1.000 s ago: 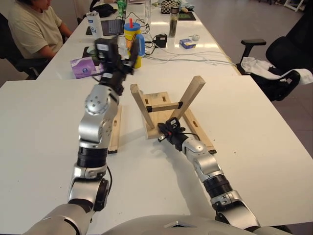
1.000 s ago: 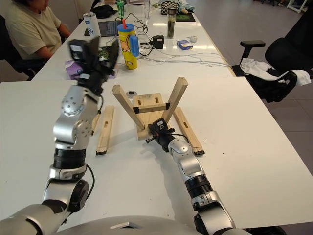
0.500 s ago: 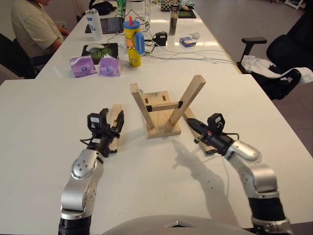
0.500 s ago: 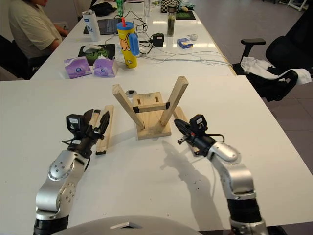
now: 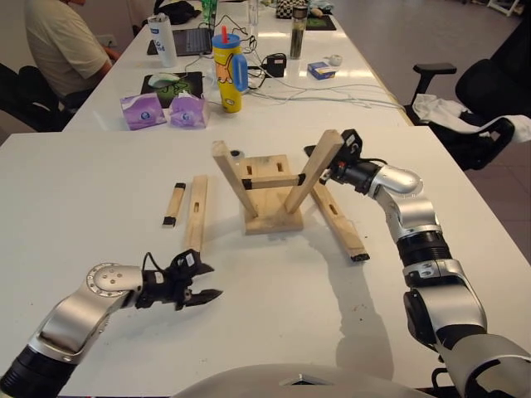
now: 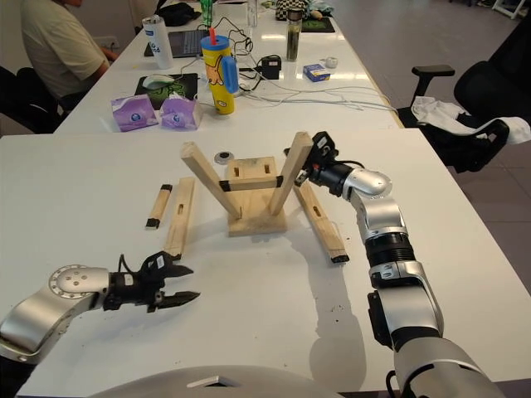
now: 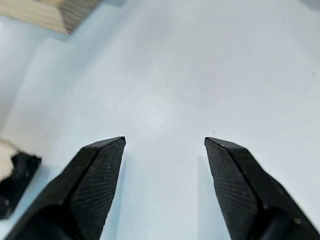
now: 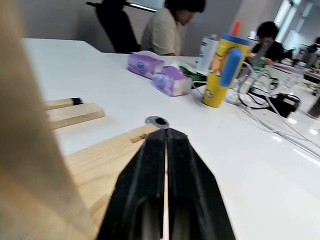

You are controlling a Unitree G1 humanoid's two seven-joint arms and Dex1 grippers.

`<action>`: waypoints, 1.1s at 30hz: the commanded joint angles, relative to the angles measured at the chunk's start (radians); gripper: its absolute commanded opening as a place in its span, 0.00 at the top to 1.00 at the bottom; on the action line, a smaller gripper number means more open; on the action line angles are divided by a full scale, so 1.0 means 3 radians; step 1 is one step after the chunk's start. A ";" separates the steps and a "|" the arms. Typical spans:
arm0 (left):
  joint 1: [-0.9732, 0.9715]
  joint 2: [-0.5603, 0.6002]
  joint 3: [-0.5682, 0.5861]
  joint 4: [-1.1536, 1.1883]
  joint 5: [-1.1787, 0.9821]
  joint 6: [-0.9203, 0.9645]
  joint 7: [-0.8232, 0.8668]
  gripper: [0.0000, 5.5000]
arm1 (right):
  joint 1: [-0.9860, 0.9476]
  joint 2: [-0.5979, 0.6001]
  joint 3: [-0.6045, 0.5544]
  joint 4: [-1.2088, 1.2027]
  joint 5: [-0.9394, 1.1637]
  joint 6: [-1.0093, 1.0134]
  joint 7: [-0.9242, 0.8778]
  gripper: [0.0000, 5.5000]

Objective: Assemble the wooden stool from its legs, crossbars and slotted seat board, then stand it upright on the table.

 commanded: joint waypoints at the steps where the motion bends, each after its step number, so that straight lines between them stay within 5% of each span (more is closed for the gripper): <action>1: 0.0026 -0.0001 -0.0076 0.0049 0.0053 0.0012 -0.0025 0.46 | 0.0243 -0.0061 0.0216 -0.0564 0.0156 0.0168 0.0461 1.00; 9: 0.0104 -0.0234 -0.0255 -0.0225 -0.0052 0.0160 0.0100 0.46 | 0.0513 0.0207 0.0599 -0.1330 0.0069 0.0494 0.0272 1.00; 22: -0.0307 -0.0761 -0.0587 -0.0063 0.0392 0.0287 0.0773 0.46 | -0.0105 -0.0120 0.0879 0.0803 -0.1329 -0.0674 -0.0461 1.00; 33: -0.0703 -0.1002 -0.0788 0.0281 0.0845 0.0601 0.1246 0.46 | 0.0203 -0.0296 0.1521 0.0685 -0.1921 -0.0439 0.0018 1.00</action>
